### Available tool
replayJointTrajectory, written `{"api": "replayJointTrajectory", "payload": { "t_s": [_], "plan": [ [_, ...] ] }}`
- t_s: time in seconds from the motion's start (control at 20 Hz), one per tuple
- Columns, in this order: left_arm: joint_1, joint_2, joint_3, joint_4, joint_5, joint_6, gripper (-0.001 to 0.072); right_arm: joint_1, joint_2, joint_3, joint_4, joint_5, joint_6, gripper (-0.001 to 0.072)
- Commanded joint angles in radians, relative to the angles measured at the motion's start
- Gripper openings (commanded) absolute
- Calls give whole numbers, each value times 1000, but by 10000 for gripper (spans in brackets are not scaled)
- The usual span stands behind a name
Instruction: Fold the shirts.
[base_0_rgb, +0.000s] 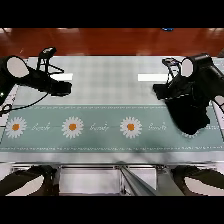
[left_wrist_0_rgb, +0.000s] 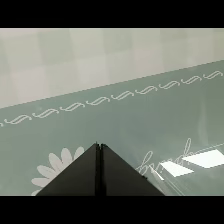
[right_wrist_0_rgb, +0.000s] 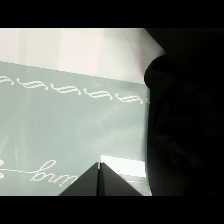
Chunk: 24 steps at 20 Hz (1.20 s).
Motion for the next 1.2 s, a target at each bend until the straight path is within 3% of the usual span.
{"api": "replayJointTrajectory", "payload": {
  "t_s": [0.0,0.7,0.8,0.9,0.95,1.0,1.05,1.1,1.15],
  "plan": [
    [0,0,1,0,0,0,20,1,0,0,0,0,0,26],
    [0,0,1,0,15,0,19,1,0,0,1,-16,0,26],
    [0,0,1,0,27,0,19,0,0,0,-13,-103,0,26],
    [2,-6,1,0,135,0,21,-1,-1,0,-12,-223,0,28],
    [2,-13,1,2,187,2,84,-2,0,1,-12,-308,0,90],
    [2,-23,1,22,243,14,204,-2,-1,11,-16,-375,0,321],
    [2,-29,5,64,269,45,436,-2,0,35,-39,-421,11,414],
    [2,-32,14,157,278,53,507,-8,0,79,-97,-431,34,414],
    [3,-32,29,268,269,52,507,-25,0,124,-155,-420,55,414]
  ]
}}
